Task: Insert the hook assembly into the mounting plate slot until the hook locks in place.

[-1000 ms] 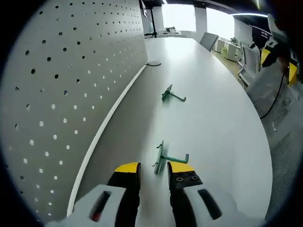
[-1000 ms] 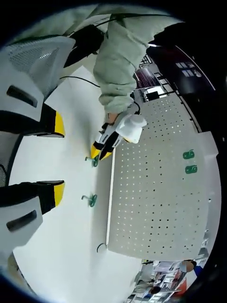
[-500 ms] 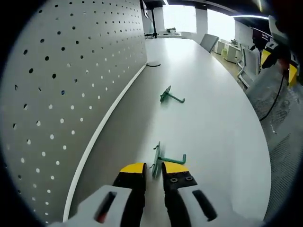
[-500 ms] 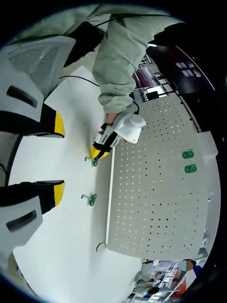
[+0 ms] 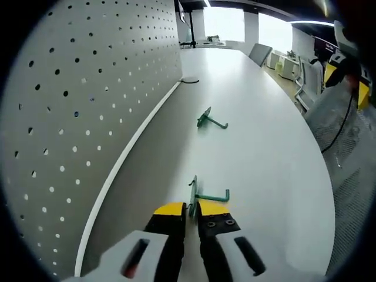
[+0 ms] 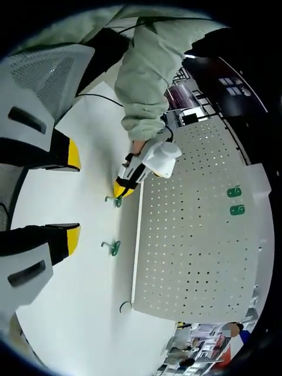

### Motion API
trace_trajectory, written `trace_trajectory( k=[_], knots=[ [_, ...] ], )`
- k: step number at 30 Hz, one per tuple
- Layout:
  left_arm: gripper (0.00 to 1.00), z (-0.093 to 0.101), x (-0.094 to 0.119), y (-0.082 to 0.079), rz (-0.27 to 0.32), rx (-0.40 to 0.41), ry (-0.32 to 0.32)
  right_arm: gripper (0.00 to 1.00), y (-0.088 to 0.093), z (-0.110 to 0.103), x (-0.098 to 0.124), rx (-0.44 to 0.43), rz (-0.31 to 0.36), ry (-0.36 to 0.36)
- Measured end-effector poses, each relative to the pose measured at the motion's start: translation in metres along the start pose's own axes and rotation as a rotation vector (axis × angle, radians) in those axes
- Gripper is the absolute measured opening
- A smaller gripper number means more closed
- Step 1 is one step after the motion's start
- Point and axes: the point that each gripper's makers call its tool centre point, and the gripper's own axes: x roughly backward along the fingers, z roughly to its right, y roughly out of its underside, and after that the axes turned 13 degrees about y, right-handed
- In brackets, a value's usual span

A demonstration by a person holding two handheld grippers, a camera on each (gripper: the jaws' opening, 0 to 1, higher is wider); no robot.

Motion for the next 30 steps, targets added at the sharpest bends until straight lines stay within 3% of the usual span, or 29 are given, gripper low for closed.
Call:
trace_trajectory(
  k=[16, 30],
  knots=[
    [0.04, 0.004, 0.001, 0.001, 0.008, 0.027, -0.033, 0.33, 0.000, 0.001, 0.000, 0.003, 0.002, 0.005],
    [0.03, 0.014, 0.014, -0.009, 0.059, 0.035, -0.071, 0.33, -0.003, 0.001, 0.002, 0.010, 0.015, 0.002]
  ],
)
